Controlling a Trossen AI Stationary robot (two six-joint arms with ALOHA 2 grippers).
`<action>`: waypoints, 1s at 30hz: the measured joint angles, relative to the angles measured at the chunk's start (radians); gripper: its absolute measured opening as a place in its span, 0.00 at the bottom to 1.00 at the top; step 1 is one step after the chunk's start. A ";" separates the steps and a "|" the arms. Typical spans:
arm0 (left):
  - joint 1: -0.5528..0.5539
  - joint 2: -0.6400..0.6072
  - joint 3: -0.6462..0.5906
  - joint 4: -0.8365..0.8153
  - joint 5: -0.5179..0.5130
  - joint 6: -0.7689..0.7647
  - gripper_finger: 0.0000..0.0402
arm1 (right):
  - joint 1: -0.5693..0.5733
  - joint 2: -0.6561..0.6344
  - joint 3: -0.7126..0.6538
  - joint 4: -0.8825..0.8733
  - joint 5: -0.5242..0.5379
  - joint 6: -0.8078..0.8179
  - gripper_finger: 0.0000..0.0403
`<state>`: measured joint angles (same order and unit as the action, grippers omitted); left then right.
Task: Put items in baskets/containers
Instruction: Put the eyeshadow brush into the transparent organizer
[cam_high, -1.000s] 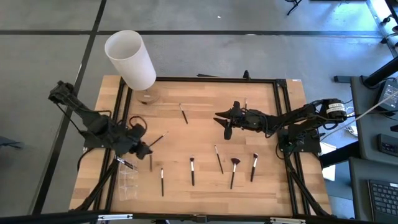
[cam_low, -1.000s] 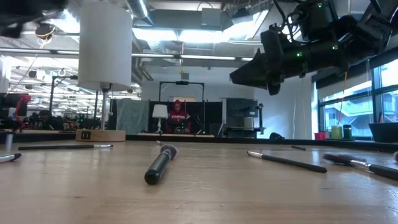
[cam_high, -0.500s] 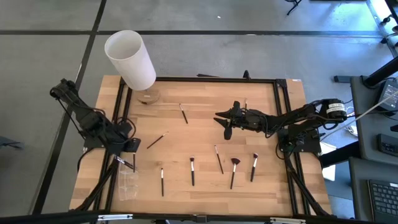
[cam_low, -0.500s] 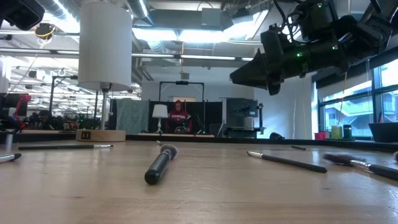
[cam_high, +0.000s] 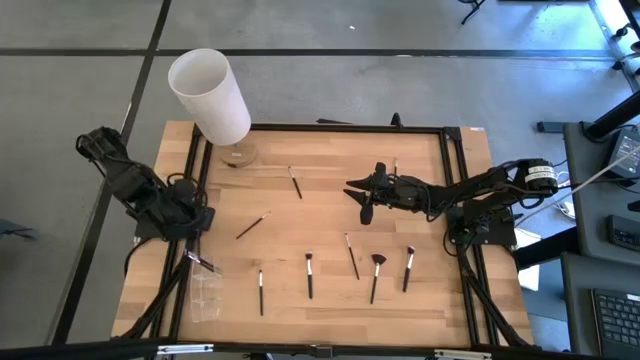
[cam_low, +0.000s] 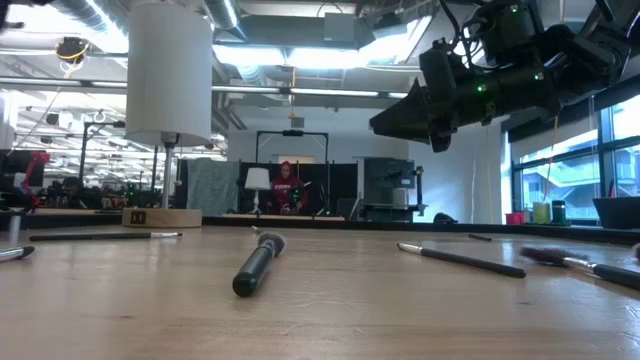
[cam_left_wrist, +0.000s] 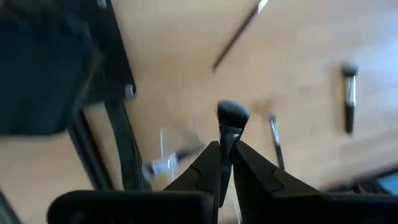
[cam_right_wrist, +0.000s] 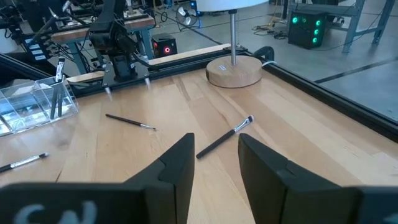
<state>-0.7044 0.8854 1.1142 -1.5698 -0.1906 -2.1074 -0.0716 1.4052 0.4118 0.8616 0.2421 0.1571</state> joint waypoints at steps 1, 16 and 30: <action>-0.003 0.027 0.002 -0.003 -0.034 0.001 0.07 | 0.000 0.000 0.000 0.000 0.000 -0.001 0.30; -0.026 0.337 0.001 -0.001 -0.005 0.050 0.08 | 0.000 0.000 0.000 -0.008 -0.009 0.012 0.30; -0.094 0.446 0.001 -0.001 0.037 -0.052 0.09 | 0.000 0.000 0.000 -0.010 -0.008 0.003 0.30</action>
<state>-0.7989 1.3319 1.1156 -1.5711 -0.1537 -2.1598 -0.0719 1.4052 0.4118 0.8513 0.2337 0.1604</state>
